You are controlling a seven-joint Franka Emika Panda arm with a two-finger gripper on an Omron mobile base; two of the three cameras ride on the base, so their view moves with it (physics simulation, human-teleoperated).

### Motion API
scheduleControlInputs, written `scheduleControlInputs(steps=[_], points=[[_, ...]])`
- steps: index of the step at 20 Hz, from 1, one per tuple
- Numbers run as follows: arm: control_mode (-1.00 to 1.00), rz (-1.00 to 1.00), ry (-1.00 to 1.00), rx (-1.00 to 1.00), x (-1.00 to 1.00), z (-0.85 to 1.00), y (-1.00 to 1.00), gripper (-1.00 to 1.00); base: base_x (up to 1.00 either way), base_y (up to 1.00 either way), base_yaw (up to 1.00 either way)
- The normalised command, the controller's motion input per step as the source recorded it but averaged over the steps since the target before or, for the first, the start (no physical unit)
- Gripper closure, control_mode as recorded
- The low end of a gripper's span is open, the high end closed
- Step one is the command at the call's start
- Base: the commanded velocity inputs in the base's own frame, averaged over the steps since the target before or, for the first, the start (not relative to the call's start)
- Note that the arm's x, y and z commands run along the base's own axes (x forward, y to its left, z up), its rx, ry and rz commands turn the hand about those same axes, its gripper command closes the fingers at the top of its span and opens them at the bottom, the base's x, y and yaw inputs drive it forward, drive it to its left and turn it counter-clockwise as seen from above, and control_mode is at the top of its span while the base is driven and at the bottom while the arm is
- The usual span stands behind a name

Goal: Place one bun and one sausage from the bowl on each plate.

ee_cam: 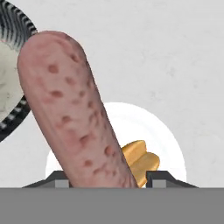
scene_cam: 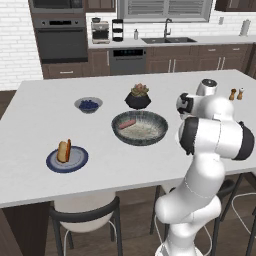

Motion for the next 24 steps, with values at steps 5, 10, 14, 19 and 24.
scheduleControlInputs(steps=[5,10,14,19,24], points=[[-1.00,-0.40,0.00,0.18,-0.01,-0.17,0.05,1.00,0.00,0.00,0.00],[-1.00,-0.36,0.00,0.19,-0.02,-0.24,0.09,1.00,0.00,0.00,0.00],[-1.00,-0.32,0.00,0.18,-0.03,-0.28,0.09,1.00,0.00,0.00,0.00],[-1.00,-0.32,0.03,0.15,0.00,-0.33,0.15,1.00,0.00,0.00,0.00],[-1.00,-0.31,0.01,0.05,0.02,-0.28,0.02,1.00,0.00,0.00,0.00]])
